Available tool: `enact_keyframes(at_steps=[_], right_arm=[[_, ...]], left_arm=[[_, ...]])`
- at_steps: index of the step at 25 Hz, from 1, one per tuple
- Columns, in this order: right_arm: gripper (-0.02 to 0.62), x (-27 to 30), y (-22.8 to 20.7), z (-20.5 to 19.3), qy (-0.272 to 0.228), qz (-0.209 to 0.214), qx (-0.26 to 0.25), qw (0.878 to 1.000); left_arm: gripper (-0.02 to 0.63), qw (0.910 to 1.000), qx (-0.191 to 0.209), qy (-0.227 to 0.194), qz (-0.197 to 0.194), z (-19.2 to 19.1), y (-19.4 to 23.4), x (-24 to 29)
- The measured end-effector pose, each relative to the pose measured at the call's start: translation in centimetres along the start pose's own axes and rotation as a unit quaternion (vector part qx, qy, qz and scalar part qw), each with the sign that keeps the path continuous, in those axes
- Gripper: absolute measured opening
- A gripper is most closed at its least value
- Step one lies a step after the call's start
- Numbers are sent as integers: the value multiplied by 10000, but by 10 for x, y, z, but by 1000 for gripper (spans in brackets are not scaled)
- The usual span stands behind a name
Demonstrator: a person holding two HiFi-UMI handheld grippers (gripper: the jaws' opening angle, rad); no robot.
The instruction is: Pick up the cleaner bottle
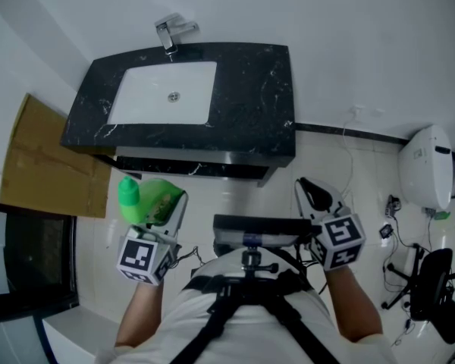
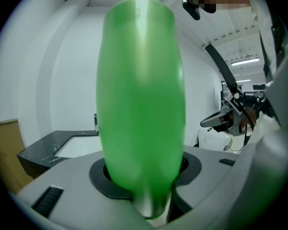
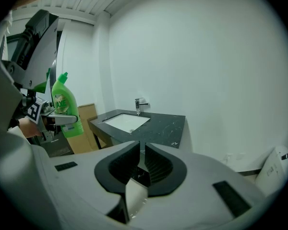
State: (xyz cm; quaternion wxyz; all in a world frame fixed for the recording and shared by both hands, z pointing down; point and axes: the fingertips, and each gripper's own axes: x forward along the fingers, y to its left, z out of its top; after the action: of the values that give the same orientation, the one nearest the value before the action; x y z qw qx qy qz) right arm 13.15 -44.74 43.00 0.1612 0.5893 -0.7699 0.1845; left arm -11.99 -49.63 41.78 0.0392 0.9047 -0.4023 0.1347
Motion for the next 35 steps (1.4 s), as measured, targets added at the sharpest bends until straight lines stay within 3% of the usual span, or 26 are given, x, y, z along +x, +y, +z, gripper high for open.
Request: enact_keyframes(at_steps=[18,35], right_arm=[[0,-7,-11,3,-74,-178,83,9998],[0,1,-2,16,-155,37,18,9999]], left_arm=[[176,10000,11,-78,2,6,0,-4],[176,10000,35,-57,7,4,1,-1]])
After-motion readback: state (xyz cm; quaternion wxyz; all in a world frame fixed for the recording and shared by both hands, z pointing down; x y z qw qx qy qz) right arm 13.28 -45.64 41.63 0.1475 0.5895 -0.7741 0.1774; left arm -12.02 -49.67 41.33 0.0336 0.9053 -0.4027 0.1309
